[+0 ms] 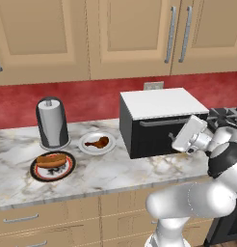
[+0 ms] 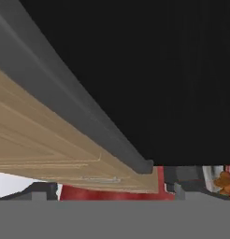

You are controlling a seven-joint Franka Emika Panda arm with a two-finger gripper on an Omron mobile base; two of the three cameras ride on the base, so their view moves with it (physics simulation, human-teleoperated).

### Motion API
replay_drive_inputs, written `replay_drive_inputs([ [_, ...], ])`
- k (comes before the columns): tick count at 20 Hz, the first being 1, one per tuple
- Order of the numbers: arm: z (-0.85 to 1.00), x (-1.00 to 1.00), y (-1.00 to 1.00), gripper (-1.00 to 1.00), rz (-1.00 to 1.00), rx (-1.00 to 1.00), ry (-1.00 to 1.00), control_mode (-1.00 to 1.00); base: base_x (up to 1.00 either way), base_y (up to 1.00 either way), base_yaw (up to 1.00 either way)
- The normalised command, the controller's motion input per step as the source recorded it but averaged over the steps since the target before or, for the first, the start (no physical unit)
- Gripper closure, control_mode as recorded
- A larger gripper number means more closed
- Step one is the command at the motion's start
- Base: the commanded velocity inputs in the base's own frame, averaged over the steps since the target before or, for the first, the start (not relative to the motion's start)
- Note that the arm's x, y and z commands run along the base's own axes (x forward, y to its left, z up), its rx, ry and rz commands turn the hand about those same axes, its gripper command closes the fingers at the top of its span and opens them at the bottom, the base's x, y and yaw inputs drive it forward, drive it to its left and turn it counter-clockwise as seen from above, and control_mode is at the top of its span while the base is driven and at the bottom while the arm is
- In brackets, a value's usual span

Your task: Open the toaster oven door. Place the hotdog bun on the bottom rack in the toaster oven and place the chicken drumstick on the top rack.

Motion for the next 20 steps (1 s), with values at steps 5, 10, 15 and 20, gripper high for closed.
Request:
replay_drive_inputs([
  [5, -0.11, 0.68, 0.0, -1.0, -0.17, -0.03, 0.0, -1.0, 0.0, 0.0, 0.0],
  [10, -0.14, 0.55, -0.02, -1.0, -0.14, -0.01, 0.01, -1.0, 0.0, 0.0, 0.0],
  [15, -0.16, 0.24, -0.07, 1.0, -0.09, 0.0, 0.06, -1.0, 0.0, 0.0, 0.0],
  [20, -0.01, 0.04, 0.0, 1.0, -0.09, -0.11, 0.22, -1.0, 0.0, 0.0, 0.0],
])
